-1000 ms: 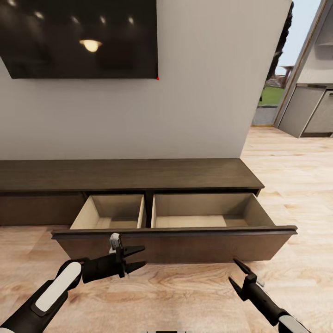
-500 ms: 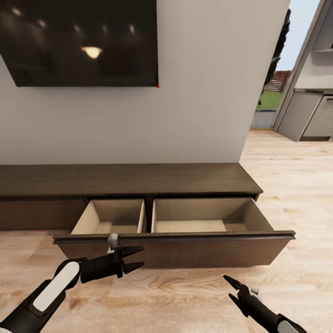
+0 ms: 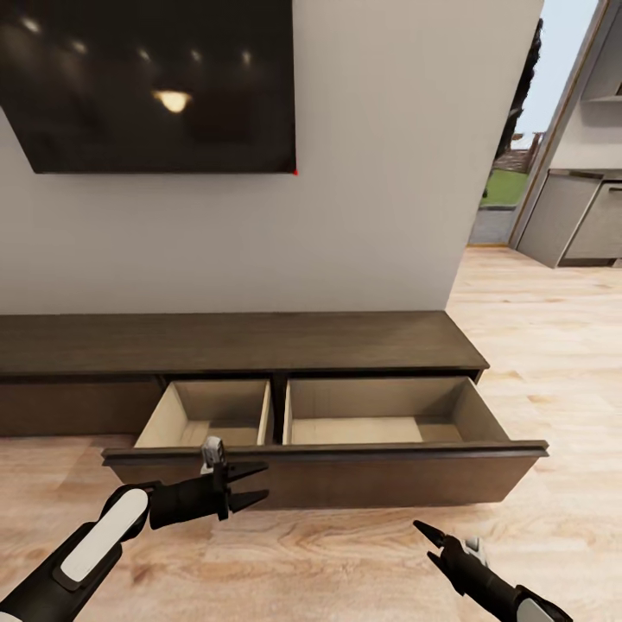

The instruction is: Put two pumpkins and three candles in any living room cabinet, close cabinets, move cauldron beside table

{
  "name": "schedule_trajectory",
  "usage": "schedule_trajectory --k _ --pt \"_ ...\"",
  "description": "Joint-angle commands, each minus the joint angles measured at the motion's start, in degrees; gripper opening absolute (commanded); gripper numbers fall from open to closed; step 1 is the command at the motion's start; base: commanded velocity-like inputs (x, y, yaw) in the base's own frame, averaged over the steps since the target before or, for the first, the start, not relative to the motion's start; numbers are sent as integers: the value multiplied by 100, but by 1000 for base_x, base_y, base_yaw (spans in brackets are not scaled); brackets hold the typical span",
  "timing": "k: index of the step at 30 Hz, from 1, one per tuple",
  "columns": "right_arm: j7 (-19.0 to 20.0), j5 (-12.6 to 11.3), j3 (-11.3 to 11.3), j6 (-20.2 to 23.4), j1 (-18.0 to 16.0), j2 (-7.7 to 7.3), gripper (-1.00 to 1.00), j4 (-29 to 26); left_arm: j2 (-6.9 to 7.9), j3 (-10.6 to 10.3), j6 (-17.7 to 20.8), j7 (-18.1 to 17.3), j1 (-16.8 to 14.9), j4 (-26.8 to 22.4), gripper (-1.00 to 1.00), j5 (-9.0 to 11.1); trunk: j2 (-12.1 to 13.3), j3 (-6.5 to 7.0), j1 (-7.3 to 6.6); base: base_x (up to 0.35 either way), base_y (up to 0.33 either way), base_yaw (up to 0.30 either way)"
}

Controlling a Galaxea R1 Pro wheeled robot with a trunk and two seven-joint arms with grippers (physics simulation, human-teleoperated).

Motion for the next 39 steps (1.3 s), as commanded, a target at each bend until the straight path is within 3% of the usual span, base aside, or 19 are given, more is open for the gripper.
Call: schedule_trajectory --k 1,14,23,30,34,39 --pt "6 -44 5 57 -2 -3 100 -3 5 -12 6 -29 -5 3 100 -12 40 14 -24 0 0 0" --pt "-35 148 26 -19 -2 30 100 -44 -1 -25 6 50 -10 3 100 -54 561 247 -309 0 0 0" --pt "-359 178 42 -20 -2 46 100 -44 28 7 6 702 -16 -23 100 -67 922 409 -507 0 0 87" --pt "-856 180 120 -20 -2 48 100 -46 253 25 6 1161 -19 -22 100 -23 1203 534 -661 0 0 261" --pt "-1169 173 375 -20 -2 52 100 -41 414 37 1 1210 -20 -1 100 -26 1363 606 -748 0 0 273" --pt "-1519 171 443 -20 -2 56 100 -45 603 40 -2 1218 -22 2 100 -26 1564 696 -858 0 0 274"
